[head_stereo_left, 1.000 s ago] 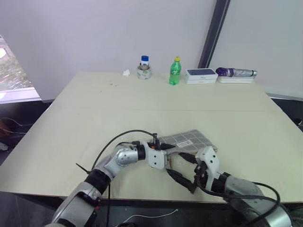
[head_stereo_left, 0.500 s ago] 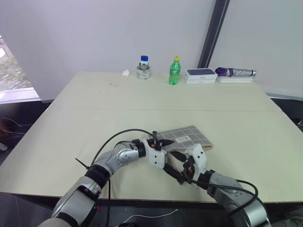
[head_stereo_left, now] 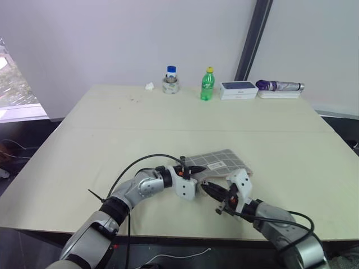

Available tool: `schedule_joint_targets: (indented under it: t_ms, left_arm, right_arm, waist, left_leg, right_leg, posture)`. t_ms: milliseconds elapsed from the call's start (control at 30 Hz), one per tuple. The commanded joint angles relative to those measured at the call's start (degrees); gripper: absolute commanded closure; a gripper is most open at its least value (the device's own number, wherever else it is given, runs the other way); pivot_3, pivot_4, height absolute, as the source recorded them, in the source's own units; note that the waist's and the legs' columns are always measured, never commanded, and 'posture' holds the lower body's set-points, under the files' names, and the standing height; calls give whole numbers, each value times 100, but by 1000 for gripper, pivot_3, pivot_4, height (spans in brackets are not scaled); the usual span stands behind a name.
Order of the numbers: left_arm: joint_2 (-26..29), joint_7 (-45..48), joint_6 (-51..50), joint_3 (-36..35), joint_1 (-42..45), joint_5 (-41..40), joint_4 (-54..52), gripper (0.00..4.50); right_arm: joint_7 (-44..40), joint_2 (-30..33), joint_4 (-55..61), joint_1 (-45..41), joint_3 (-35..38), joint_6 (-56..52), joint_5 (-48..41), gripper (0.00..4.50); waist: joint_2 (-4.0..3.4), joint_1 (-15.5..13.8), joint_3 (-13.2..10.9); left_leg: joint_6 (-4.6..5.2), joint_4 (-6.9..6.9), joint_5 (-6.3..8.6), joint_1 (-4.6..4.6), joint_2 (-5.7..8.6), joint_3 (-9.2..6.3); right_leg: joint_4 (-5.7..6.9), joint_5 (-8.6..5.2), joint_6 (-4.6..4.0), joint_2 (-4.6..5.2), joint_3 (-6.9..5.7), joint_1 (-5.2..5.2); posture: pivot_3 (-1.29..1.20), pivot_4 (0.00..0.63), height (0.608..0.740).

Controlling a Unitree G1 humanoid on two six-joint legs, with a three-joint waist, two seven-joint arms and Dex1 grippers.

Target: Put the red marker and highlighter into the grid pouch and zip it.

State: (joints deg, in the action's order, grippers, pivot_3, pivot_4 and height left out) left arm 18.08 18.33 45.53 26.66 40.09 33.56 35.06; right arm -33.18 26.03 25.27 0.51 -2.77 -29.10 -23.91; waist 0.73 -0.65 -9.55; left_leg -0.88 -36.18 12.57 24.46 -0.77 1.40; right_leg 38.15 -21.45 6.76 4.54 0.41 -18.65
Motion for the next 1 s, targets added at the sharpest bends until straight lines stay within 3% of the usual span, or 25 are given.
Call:
schedule_joint_targets:
  t_ms: [33, 300, 600, 667, 833, 967, 1000]
  left_arm:
    - [205, -49, 55, -88, -63, -118, -50, 4500]
    - [414, -131, 95, -69, -32, -60, 62, 4500]
    - [857, -170, 369, -125, -131, -211, 210, 4500]
    - [914, -31, 407, -161, -153, -411, 247, 4500]
    - [1196, 1278, 427, -191, -387, -1809, 215, 4500]
    - [1308, 2053, 173, -346, -386, -2506, 374, 4500]
    - [1294, 2436, -104, -430, -408, -2928, 331, 4176]
  right_arm:
    - [-119, 388, -133, 164, 609, 276, 109, 4477]
    - [-345, 821, -433, 123, 1325, 520, -217, 4477]
    - [-500, 1220, -935, 393, 1783, 772, 65, 4477]
    - [-470, 1310, -1079, 418, 1903, 828, 138, 4477]
    - [-448, 1469, -1409, 505, 2255, 1052, 232, 4477]
    - [-507, 1468, -1464, 432, 2177, 1122, 179, 4477]
    - [-658, 1471, -1388, 441, 2109, 1064, 57, 4161]
  waist:
    - [0, 0, 0]
    - [0, -3, 0]
    - [-1, -3, 0]
    - [-1, -4, 0]
    - [-2, 9, 1]
    - [-2, 10, 1]
    - [-2, 10, 1]
  left_leg:
    - [0, 0, 0, 0, 0, 0]
    - [0, -1, 0, 0, 0, 0]
    - [0, 0, 0, -1, -2, 3]
    - [0, -2, 0, -2, -2, 3]
    - [0, 1, 0, -2, -4, 3]
    - [-1, -2, -1, -2, -4, 4]
    - [0, -4, -1, -3, -4, 3]
  right_leg:
    - [0, 0, 0, 0, 0, 0]
    - [0, 0, 0, 0, 0, 1]
    - [0, 0, 0, 0, 2, 1]
    - [0, 0, 0, 0, 2, 2]
    - [0, 0, -1, 0, 3, 1]
    - [0, 0, -1, -1, 3, 3]
    - [1, 0, -1, -1, 2, 4]
  posture:
    - [0, 150, 740]
    - [0, 150, 740]
    - [0, 150, 740]
    - [0, 150, 740]
    - [0, 150, 740]
    - [0, 150, 740]
    - [0, 150, 740]
